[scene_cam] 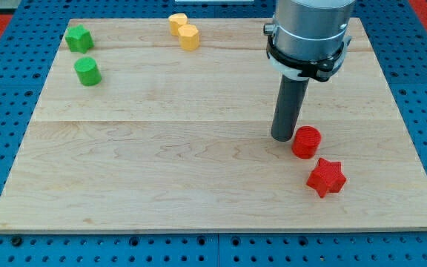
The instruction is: Push the green circle towards the green star
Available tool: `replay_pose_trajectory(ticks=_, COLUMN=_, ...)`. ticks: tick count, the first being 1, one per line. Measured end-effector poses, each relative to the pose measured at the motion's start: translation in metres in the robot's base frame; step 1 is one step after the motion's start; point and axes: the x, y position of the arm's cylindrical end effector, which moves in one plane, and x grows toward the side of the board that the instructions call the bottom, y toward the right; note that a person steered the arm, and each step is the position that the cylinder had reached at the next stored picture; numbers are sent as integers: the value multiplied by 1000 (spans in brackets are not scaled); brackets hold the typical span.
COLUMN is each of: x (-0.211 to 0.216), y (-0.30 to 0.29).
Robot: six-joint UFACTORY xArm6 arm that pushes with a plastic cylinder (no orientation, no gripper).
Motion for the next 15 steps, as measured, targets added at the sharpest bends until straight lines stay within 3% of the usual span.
replay_pose_trajectory(ticks=1, x=-35, y=-3)
replay_pose_trajectory(ticks=2, x=-33, y=13)
replay_pose_trajectory(ticks=3, x=-2, y=16)
replay_pose_trajectory(ticks=7, x=-18, y=-149)
replay_pose_trajectory(ticks=8, x=-64, y=-177)
replay_pose_trajectory(ticks=11, x=-97, y=-314)
replay_pose_trajectory(ticks=13, x=-144, y=-326)
replay_pose_trajectory(ticks=15, x=-155, y=-302)
